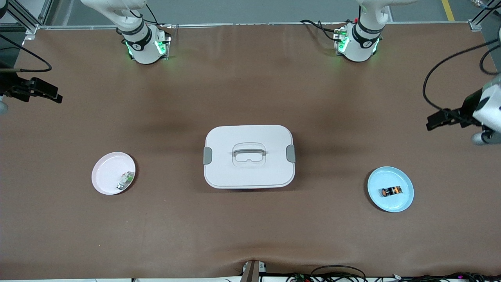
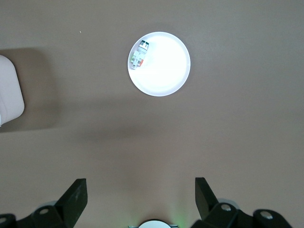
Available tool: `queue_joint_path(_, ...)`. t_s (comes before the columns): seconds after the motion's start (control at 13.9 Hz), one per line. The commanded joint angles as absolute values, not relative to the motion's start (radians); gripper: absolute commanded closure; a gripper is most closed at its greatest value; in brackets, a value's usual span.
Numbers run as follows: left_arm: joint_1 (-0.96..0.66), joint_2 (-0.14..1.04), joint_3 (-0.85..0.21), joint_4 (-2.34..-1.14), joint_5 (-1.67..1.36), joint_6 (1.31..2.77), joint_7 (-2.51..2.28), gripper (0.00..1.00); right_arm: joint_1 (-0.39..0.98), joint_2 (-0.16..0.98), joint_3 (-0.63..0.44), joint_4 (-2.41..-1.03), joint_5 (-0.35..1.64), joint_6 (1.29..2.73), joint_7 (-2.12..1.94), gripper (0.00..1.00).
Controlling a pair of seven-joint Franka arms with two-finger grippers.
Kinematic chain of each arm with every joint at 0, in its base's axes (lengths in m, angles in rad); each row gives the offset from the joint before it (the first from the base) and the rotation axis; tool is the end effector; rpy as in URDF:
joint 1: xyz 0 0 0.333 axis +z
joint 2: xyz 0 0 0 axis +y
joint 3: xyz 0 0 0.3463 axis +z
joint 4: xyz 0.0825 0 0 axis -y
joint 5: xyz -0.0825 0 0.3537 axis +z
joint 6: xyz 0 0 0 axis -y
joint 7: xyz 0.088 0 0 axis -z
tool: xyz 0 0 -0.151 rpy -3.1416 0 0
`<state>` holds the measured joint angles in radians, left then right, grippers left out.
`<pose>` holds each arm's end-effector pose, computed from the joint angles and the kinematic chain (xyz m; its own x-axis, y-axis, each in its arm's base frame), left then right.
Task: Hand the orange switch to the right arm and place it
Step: 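Move the left gripper down toward the orange switch on the blue plate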
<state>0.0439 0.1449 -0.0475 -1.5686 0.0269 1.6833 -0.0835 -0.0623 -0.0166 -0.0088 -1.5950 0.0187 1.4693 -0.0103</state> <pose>0.5769 0.0034 0.5416 0.9966 0.0771 -0.0283 0.0765 -0.9968 -0.0222 0.5010 -0.0327 0.6008 0.9924 -0.0584 -0.1087 -0.0609 -0.9979 -0.0200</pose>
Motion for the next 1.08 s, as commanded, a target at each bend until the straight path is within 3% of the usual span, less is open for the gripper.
queue_joint_path(0.0,0.052,0.164,-0.052,-1.623,0.046,1.790,-0.101,0.00,-0.083,-0.025,0.009,-1.603,0.020,1.465,-0.003,0.00)
queue_joint_path(0.22,0.057,0.238,-0.052,-1.654,0.044,1.876,-0.116,0.00,-0.083,-0.023,0.009,-1.608,0.020,1.466,-0.003,0.00)
queue_joint_path(0.5,0.084,0.282,-0.052,-1.759,0.046,2.100,-0.132,0.00,-0.083,-0.023,0.009,-1.611,0.020,1.466,-0.003,0.00)
queue_joint_path(1.01,0.090,0.474,-0.051,-1.758,0.046,2.354,-0.183,0.00,-0.083,-0.023,0.009,-1.611,0.020,1.466,-0.003,0.00)
